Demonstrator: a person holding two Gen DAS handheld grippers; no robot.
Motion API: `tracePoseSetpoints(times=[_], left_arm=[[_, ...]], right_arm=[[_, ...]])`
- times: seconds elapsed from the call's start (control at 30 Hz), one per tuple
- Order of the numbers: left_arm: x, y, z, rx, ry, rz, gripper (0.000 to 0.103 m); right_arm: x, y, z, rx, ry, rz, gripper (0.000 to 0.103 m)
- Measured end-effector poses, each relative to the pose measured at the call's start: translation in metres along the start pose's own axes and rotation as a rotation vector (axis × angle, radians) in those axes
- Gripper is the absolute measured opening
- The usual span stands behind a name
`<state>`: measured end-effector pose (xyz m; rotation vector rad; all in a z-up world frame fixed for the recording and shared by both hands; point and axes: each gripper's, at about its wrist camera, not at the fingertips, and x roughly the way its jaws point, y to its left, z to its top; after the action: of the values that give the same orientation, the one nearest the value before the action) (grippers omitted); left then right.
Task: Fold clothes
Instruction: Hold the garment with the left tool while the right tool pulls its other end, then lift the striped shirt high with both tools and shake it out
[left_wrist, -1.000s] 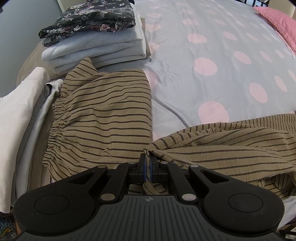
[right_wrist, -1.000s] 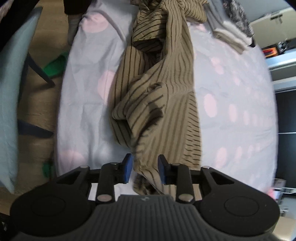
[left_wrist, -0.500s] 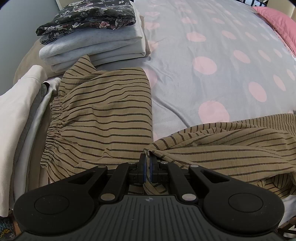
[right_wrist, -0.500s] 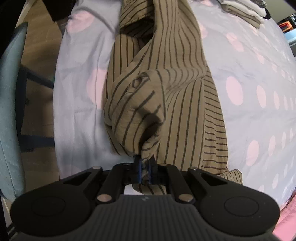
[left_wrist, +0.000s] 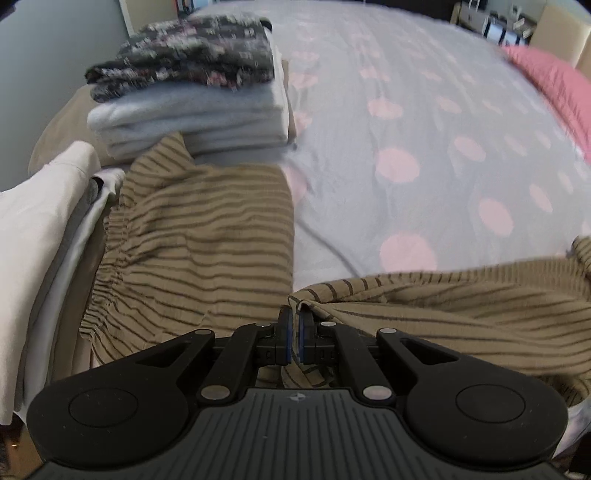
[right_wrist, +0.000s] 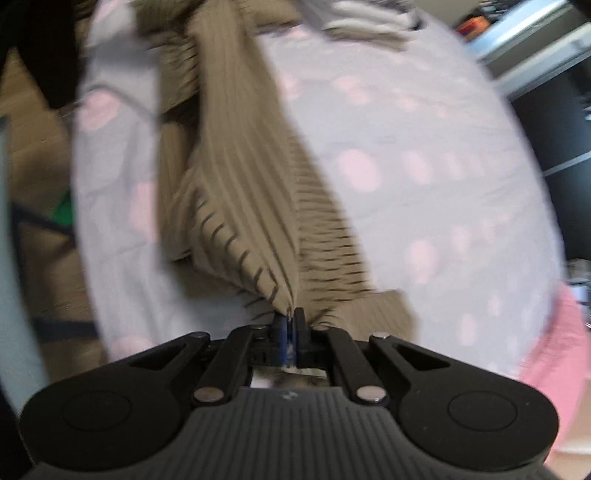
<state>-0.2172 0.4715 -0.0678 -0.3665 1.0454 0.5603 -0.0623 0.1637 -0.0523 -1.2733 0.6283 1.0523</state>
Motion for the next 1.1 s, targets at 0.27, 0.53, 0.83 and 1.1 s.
tracePoseSetpoints(times=[0.27,0.53,0.83,1.1], left_arm=[[-0.051,-0.005,-0.002,-0.046,-0.209,-0.108,0.001],[-0.158,-0.028,0.016,-0.039,-0.473,-0.208,0.001],[-0.346,-0.055,0.043,0.054,-0.844,-0.223,0.001],[-0.449,-0.070,0.017,0.107,-1.046,-0.233,0.001]], right_arm=[[-0.046,-0.021,-0.002,0.221,-0.071,-0.453,0.002],[-0.144,-0.045,-0.005,0.319,-0.214,-0.831,0.002],[-0.291,-0.070,-0.005,0.502,-0.438,-1.160,0.002],[-0.371,-0.061,-0.014,0.595,-0.564,-1.294,0.002]])
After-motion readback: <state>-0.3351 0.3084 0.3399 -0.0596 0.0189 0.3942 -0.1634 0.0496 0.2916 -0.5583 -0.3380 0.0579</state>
